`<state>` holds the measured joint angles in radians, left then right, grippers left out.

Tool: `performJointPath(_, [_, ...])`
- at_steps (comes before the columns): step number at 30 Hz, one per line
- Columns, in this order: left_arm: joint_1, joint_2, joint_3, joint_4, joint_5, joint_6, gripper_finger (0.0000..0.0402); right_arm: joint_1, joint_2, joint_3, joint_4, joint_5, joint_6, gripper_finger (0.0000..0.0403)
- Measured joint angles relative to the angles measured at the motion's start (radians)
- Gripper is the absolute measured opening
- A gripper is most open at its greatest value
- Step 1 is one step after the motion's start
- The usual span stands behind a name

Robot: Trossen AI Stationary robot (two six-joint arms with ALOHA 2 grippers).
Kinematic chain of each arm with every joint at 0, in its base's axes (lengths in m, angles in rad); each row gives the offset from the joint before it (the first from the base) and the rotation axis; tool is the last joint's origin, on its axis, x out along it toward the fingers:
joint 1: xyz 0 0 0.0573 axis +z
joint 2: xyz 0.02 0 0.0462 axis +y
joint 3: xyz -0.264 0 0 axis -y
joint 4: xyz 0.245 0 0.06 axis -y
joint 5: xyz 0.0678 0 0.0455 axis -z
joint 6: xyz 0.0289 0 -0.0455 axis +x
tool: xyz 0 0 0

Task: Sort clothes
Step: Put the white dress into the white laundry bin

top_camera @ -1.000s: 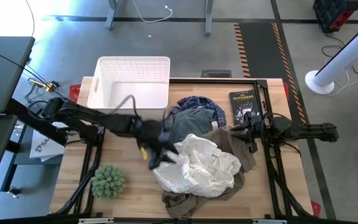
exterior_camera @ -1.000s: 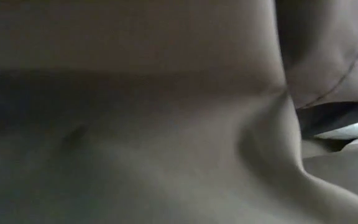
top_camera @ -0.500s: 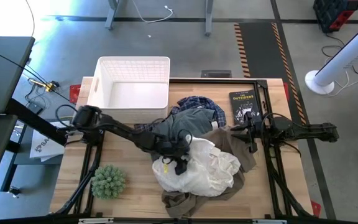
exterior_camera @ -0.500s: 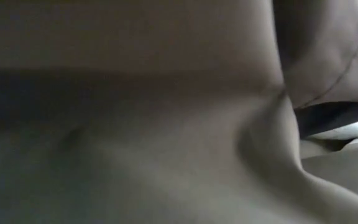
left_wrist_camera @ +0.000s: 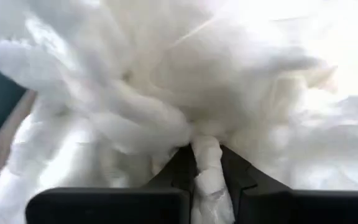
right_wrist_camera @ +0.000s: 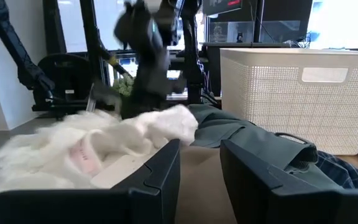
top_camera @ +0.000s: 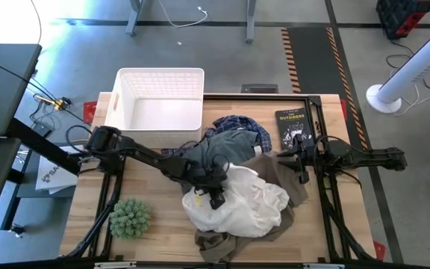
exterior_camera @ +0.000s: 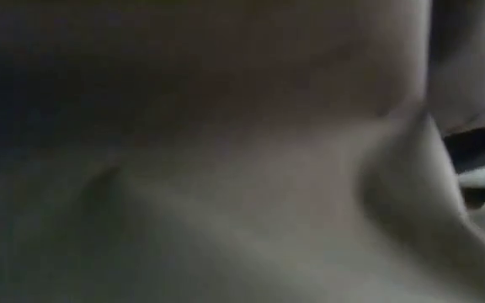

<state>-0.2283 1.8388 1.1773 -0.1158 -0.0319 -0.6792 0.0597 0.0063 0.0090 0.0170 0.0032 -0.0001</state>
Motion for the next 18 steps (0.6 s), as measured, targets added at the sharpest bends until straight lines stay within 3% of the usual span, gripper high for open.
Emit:
performJointPath(7, [0.013, -0.252, 0.063, 0.016, -0.064, 0.049, 0.0011, 0.000, 0.000, 0.000, 0.000, 0.000, 0.000, 0.0112])
performJointPath(11, [0.027, -0.367, 0.169, 0.032, -0.122, 0.093, 0.0012, 0.000, 0.000, 0.000, 0.000, 0.000, 0.000, 0.0112])
performJointPath(14, [0.027, -0.413, 0.294, 0.081, -0.259, 0.165, 0.0012, 0.000, 0.000, 0.000, 0.000, 0.000, 0.000, 0.0112])
performJointPath(18, [0.027, -0.431, 0.523, 0.130, -0.439, 0.451, 0.0012, 0.000, 0.000, 0.000, 0.000, 0.000, 0.000, 0.0112])
